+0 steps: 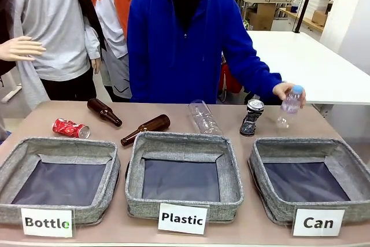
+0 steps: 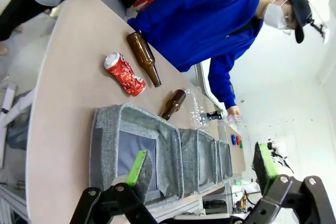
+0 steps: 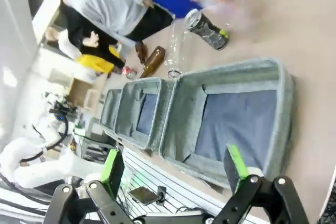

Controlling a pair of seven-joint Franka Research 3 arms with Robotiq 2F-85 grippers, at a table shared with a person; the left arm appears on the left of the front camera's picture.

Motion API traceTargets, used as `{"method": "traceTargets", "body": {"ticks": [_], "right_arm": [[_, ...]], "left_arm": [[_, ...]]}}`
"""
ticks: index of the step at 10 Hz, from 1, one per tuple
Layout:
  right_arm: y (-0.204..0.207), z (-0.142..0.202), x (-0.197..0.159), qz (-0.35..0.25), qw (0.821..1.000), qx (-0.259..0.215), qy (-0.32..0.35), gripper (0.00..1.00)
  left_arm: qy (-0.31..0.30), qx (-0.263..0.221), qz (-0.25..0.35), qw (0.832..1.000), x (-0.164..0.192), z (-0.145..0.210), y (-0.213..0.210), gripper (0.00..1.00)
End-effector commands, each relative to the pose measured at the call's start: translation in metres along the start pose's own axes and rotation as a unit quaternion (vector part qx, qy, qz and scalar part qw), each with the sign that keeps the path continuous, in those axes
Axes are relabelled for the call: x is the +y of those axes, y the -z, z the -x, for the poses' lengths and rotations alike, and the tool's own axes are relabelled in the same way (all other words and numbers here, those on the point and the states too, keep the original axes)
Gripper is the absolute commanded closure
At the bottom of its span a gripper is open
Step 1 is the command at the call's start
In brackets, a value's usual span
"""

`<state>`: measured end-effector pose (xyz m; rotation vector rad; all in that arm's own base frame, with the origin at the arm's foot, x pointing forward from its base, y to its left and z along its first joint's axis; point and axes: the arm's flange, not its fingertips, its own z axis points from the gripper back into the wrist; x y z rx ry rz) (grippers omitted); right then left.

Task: Sort the can waste into the basket.
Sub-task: Pick up the can waste from the table and place it in the right Fabric basket.

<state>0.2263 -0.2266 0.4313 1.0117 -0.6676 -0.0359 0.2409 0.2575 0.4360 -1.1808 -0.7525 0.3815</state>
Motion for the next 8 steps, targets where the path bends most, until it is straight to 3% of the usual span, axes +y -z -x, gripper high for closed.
{"method": "traceTargets", "body": {"ticks": [1, 2, 3, 5, 6, 8], "right_arm": [[-0.006, 0.009, -0.025, -0.006, 1.0, -0.02, 0.013, 0.0], [-0.006, 0.008, -0.031, -0.007, 0.998, -0.049, 0.029, 0.0], [-0.015, 0.012, -0.012, -0.001, 1.0, -0.02, 0.014, 0.0], [-0.017, 0.017, -0.026, -0.001, 0.999, -0.031, 0.035, 0.0], [-0.001, 0.011, -0.013, 0.023, 0.999, -0.018, 0.022, 0.0], [0.068, -0.024, 0.017, 0.061, 0.996, 0.027, -0.064, 0.0]], "left_arm": [[0.012, -0.005, 0.012, 1.0, 0.0, -0.002, 0.0, 0.0], [0.012, -0.005, 0.012, 1.0, 0.0, -0.002, 0.0, 0.0], [0.012, -0.005, 0.012, 1.0, 0.0, -0.002, 0.0, 0.0], [0.012, -0.005, 0.012, 1.0, 0.0, -0.002, 0.0, 0.0], [0.012, -0.005, 0.012, 1.0, 0.0, -0.002, 0.0, 0.0], [0.012, -0.005, 0.012, 1.0, 0.0, -0.002, 0.0, 0.0]]}}
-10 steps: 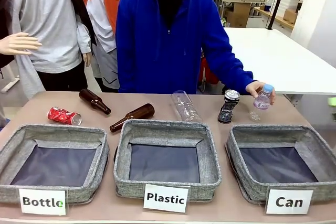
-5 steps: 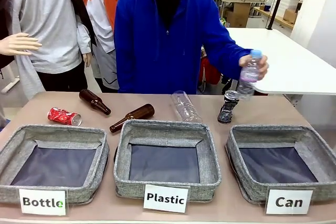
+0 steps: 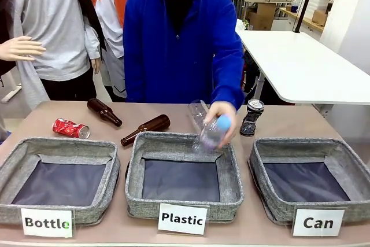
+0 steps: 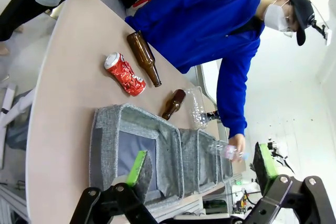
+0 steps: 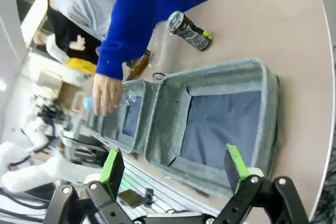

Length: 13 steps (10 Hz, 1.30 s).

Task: Sort the can waste into the basket.
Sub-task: Pick up the can waste from the table and place it in the right Fabric basket.

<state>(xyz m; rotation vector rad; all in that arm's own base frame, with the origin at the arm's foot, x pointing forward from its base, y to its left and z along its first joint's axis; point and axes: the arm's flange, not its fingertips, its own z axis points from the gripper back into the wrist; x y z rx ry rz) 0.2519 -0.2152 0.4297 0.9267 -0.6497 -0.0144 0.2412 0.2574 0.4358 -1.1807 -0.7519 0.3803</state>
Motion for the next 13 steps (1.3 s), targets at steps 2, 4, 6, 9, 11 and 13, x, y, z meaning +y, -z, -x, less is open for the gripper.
{"method": "traceTargets", "body": {"ticks": [2, 4, 6, 9, 11, 13], "right_arm": [[0.107, -0.041, 0.048, 0.0, 0.992, 0.052, -0.117, 0.0], [0.184, -0.054, 0.068, 0.009, 0.973, 0.109, -0.203, 0.0], [0.222, -0.056, 0.07, 0.014, 0.965, 0.116, -0.233, 0.0], [0.219, -0.043, 0.088, 0.016, 0.964, 0.149, -0.218, 0.0], [0.187, -0.044, 0.066, 0.024, 0.963, 0.075, -0.256, 0.0], [0.162, -0.036, 0.045, 0.071, 0.95, 0.023, -0.304, 0.0]], "left_arm": [[0.011, -0.005, 0.012, 1.0, 0.0, -0.002, -0.001, 0.0], [0.011, -0.005, 0.012, 1.0, 0.0, -0.002, -0.001, 0.0], [0.011, -0.005, 0.012, 1.0, 0.0, -0.002, -0.001, 0.0], [0.011, -0.005, 0.012, 1.0, 0.0, -0.002, -0.001, 0.0], [0.011, -0.005, 0.012, 1.0, 0.0, -0.002, -0.001, 0.0], [0.011, -0.005, 0.012, 1.0, 0.0, -0.002, -0.001, 0.0]]}}
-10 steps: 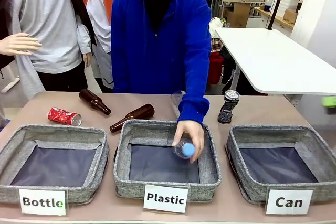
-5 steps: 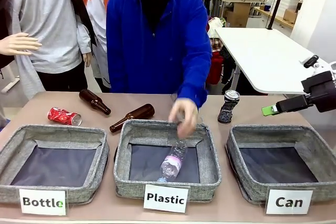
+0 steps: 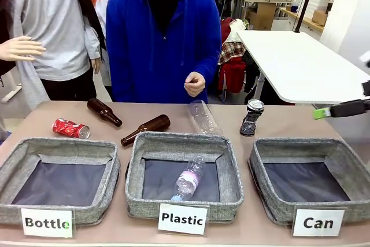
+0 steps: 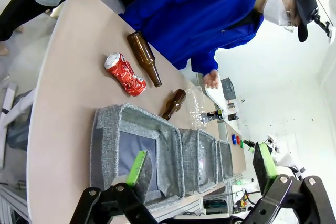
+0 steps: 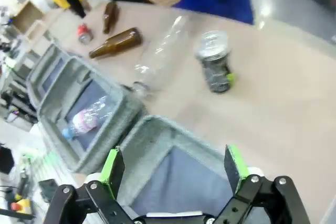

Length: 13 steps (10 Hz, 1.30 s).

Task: Sort the can waste into the basket.
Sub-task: Pick up the can waste from the table and place it in the right Fabric basket.

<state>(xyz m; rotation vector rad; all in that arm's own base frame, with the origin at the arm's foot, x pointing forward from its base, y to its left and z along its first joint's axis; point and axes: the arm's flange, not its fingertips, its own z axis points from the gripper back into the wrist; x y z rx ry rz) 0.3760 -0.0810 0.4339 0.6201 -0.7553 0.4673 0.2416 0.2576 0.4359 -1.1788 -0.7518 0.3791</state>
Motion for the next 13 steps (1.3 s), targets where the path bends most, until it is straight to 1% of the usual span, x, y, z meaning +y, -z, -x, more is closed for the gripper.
{"method": "traceTargets", "body": {"ticks": [1, 2, 3, 5, 6, 7, 8, 9, 10, 11, 13], "right_arm": [[0.006, 0.03, 0.004, 0.025, 0.997, -0.031, -0.059, 0.0], [0.012, 0.028, 0.0, 0.02, 0.998, -0.023, -0.06, 0.0], [0.024, 0.022, -0.004, 0.015, 0.997, -0.013, -0.076, 0.0], [0.069, -0.005, -0.011, -0.008, 0.992, 0.034, -0.124, 0.0], [0.096, -0.02, -0.023, -0.038, 0.99, 0.055, -0.126, 0.0], [0.121, -0.032, -0.039, -0.053, 0.988, 0.067, -0.127, 0.0], [0.142, -0.038, -0.049, -0.053, 0.989, 0.065, -0.125, 0.0], [0.151, -0.039, -0.055, -0.039, 0.991, 0.058, -0.117, 0.0], [0.158, -0.041, -0.061, -0.043, 0.992, 0.059, -0.106, 0.0], [0.169, -0.041, -0.071, -0.049, 0.99, 0.067, -0.111, 0.0], [0.188, -0.041, -0.088, -0.075, 0.984, 0.049, -0.152, 0.0]], "left_arm": [[0.011, -0.006, 0.013, 1.0, 0.0, -0.001, -0.001, 0.0], [0.011, -0.006, 0.013, 1.0, 0.0, -0.001, -0.001, 0.0], [0.011, -0.006, 0.013, 1.0, 0.0, -0.001, -0.001, 0.0], [0.011, -0.006, 0.013, 1.0, 0.0, -0.001, -0.001, 0.0], [0.011, -0.006, 0.013, 1.0, 0.0, -0.001, -0.001, 0.0], [0.011, -0.006, 0.013, 1.0, 0.0, -0.001, -0.001, 0.0], [0.011, -0.006, 0.013, 1.0, 0.0, -0.001, -0.001, 0.0], [0.011, -0.006, 0.013, 1.0, 0.0, -0.001, -0.001, 0.0], [0.011, -0.006, 0.013, 1.0, 0.0, -0.001, -0.001, 0.0], [0.011, -0.006, 0.013, 1.0, 0.0, -0.001, -0.001, 0.0], [0.011, -0.006, 0.013, 1.0, 0.0, -0.001, -0.001, 0.0]]}}
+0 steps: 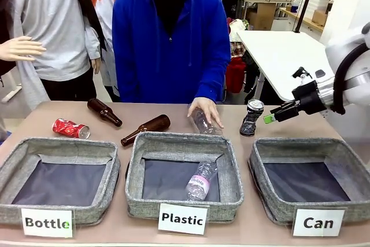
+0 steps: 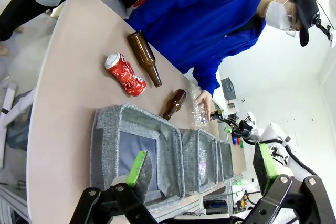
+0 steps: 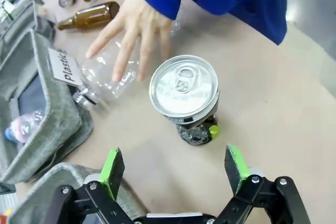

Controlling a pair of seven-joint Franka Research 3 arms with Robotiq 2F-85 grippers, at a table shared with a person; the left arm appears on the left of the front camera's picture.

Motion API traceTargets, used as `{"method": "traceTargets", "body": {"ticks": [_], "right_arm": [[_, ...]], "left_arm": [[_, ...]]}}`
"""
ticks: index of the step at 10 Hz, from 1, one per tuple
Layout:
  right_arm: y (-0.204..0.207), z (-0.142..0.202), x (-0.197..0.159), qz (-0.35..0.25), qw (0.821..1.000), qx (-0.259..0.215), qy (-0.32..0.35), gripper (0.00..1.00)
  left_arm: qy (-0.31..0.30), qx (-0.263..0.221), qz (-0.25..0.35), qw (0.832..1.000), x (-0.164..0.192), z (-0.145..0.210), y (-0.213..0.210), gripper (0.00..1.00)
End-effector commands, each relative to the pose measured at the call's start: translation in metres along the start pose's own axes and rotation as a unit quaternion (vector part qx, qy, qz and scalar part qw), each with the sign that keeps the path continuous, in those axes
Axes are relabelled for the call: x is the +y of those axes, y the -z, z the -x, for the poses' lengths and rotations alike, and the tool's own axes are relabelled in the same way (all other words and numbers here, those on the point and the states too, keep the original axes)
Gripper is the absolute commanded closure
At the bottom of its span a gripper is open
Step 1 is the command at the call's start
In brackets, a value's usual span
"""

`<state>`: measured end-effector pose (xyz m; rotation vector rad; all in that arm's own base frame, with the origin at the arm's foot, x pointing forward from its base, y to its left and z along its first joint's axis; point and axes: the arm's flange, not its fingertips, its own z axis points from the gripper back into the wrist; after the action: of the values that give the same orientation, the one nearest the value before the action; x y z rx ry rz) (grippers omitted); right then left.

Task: Sort the can waste into the basket.
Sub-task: Pick up the can waste from the table and place it in the right Fabric basket.

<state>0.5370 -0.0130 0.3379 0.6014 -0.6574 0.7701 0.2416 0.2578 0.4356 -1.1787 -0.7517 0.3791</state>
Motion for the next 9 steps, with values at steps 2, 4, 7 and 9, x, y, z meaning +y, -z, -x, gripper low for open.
{"method": "traceTargets", "body": {"ticks": [2, 4, 7, 9], "right_arm": [[0.011, 0.012, -0.018, -0.021, 0.998, -0.025, -0.045, 0.0], [0.004, 0.022, -0.016, -0.029, 0.997, -0.024, -0.06, 0.0], [-0.104, 0.066, -0.001, -0.021, 0.993, -0.101, -0.059, 0.0], [-0.143, 0.101, -0.008, -0.006, 0.99, -0.139, -0.036, 0.0]], "left_arm": [[0.011, -0.006, 0.013, 1.0, 0.0, -0.001, -0.001, 0.0], [0.011, -0.006, 0.013, 1.0, 0.0, -0.001, -0.001, 0.0], [0.011, -0.006, 0.013, 1.0, 0.0, -0.001, -0.001, 0.0], [0.011, -0.006, 0.013, 1.0, 0.0, -0.001, -0.001, 0.0]]}}
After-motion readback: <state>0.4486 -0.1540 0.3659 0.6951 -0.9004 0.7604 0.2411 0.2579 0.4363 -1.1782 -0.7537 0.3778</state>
